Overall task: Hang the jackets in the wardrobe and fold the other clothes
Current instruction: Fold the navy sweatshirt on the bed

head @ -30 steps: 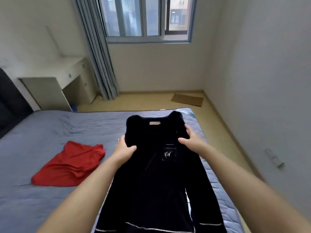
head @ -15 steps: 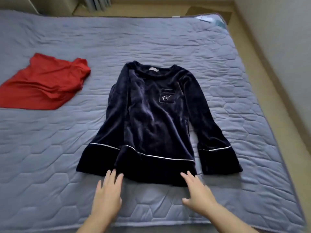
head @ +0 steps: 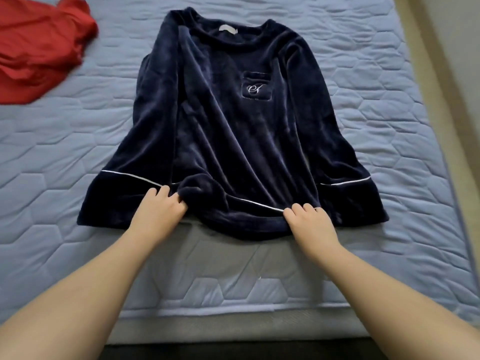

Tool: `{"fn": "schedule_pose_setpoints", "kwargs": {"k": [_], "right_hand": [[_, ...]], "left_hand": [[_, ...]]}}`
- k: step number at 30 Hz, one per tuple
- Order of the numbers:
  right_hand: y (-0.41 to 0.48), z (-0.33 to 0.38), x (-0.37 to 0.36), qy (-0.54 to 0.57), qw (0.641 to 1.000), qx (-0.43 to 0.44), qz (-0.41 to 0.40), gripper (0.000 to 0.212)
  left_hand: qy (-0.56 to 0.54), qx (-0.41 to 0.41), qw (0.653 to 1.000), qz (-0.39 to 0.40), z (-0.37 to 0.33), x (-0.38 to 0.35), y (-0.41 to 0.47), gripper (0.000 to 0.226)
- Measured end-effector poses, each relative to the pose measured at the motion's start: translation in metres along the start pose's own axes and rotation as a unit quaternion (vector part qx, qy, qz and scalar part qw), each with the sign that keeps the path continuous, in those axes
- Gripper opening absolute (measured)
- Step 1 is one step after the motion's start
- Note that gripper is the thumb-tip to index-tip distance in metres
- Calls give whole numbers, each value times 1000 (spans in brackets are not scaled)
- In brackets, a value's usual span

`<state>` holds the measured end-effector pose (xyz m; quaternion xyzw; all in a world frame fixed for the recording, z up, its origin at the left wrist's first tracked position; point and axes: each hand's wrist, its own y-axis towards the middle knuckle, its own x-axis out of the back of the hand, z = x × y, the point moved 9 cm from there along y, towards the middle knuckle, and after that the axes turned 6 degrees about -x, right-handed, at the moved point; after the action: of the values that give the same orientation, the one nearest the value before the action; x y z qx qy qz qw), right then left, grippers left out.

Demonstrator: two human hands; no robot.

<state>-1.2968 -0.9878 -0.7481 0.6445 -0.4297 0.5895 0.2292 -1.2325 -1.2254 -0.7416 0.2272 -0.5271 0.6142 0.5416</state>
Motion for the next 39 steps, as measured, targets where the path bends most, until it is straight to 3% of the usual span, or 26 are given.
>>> {"fn": "schedule_pose_setpoints", "kwargs": {"k": [3,5,10,15,21,25,28,30,33,36,39], "right_hand": [[-23,-35,-4,-23,997,-2,78,32],[-43,-56,-17,-31,984,5,173,22],[-115,-76,-45,4,940,33,340,37],[-145,-88,-60,-18,967,17,253,37],[-169,-72,-75,2,930,77,359,32],[-174,-66,-58,32,905,80,417,43],[-157,-53,-30,79,911,76,397,39],[-143,-43,-17,105,913,69,389,38],[-120,-16,-5,122,909,68,393,37],[-102,26,-3,152,902,63,399,44],[-82,75,4,217,899,43,379,49]], "left_hand": [[-8,-51,996,79,-9,1,-9,34],[8,-100,986,134,-25,1,-28,30],[25,-239,947,211,-105,-5,-85,28],[43,-234,938,251,-143,-22,-105,34],[0,-237,928,289,-154,-24,-121,44],[-69,-142,952,262,-139,-12,-143,61],[-198,14,974,110,-102,17,-153,50],[-246,146,953,95,-69,15,-165,55],[-288,283,900,166,-34,-18,-184,87],[-359,353,839,205,-20,-56,-191,106],[-424,389,792,204,-5,-88,-189,103]]}}
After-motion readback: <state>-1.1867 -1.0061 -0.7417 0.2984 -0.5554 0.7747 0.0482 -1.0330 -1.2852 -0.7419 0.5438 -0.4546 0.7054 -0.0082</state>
